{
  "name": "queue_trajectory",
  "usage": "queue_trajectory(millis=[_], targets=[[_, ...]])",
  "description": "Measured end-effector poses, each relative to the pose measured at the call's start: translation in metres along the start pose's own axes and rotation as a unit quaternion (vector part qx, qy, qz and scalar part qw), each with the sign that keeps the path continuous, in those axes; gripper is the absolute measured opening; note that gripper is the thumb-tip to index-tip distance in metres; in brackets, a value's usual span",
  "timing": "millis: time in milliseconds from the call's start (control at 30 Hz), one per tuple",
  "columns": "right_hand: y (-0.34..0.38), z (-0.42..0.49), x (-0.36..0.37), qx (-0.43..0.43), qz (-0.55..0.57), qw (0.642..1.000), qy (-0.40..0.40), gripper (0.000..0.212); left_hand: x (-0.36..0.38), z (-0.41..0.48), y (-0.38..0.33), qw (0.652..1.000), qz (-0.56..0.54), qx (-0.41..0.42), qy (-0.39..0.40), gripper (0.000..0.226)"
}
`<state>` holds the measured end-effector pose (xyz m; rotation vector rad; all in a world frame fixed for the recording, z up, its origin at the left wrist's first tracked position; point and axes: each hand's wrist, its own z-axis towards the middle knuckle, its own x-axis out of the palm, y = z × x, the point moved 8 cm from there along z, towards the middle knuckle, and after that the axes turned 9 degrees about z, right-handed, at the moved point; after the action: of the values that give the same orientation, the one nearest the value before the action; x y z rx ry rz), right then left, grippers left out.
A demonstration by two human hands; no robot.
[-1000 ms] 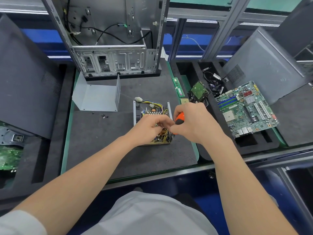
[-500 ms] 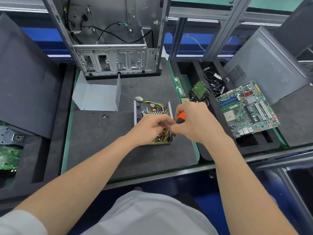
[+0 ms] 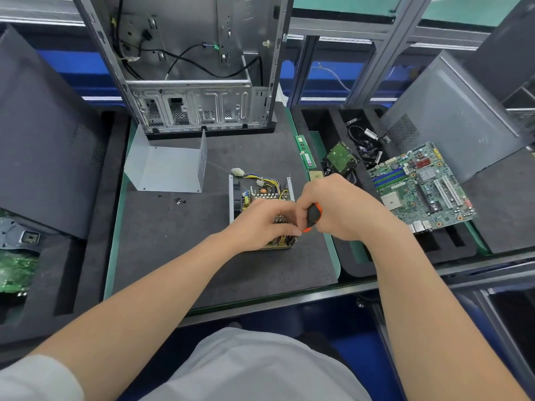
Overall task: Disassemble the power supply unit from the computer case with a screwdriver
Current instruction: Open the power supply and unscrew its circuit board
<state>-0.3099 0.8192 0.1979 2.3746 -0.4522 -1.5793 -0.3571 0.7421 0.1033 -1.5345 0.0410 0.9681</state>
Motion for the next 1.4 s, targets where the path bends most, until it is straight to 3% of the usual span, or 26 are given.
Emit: queue_trajectory(millis=[200,367,433,600,767,900,1000,1133,1400], targets=[[-0.006,0.005,-0.001,0.026,0.010,0.998,-0.065,0.011,-0.001,0.000,0.001,1.000,0.001,-0.003,0.009,0.048],[-0.017,0.007,0.003,0.126,-0.020,0.987,-0.095,0.045,0.001,0.000,0.001,0.999,-0.013,-0.007,0.039,0.043],[-0.020,0.008,0.001,0.150,-0.037,0.982,-0.108,0.043,0.002,0.002,0.001,0.999,-0.015,-0.007,0.034,0.043],[-0.003,0.007,0.002,0.022,-0.002,0.999,-0.041,0.012,0.002,0.002,0.005,0.999,-0.022,-0.006,0.037,0.043],[0.009,0.011,0.009,-0.049,-0.091,0.995,0.015,0.036,0.002,0.002,-0.004,0.999,-0.029,0.012,0.033,0.032],[0.002,0.013,0.010,-0.054,-0.086,0.995,0.015,0.028,0.005,0.003,0.002,1.000,0.009,-0.005,0.029,0.030],[-0.008,0.009,0.002,-0.020,-0.036,0.997,-0.065,0.022,0.008,0.004,0.005,1.000,0.013,-0.012,0.022,0.008],[-0.018,0.005,-0.008,0.056,-0.013,0.982,-0.178,0.026,0.002,0.002,0.002,0.998,-0.066,-0.016,0.006,0.041],[-0.016,0.005,-0.003,0.057,0.012,0.977,-0.204,0.020,0.000,0.003,0.001,0.996,-0.088,-0.027,0.017,0.048]])
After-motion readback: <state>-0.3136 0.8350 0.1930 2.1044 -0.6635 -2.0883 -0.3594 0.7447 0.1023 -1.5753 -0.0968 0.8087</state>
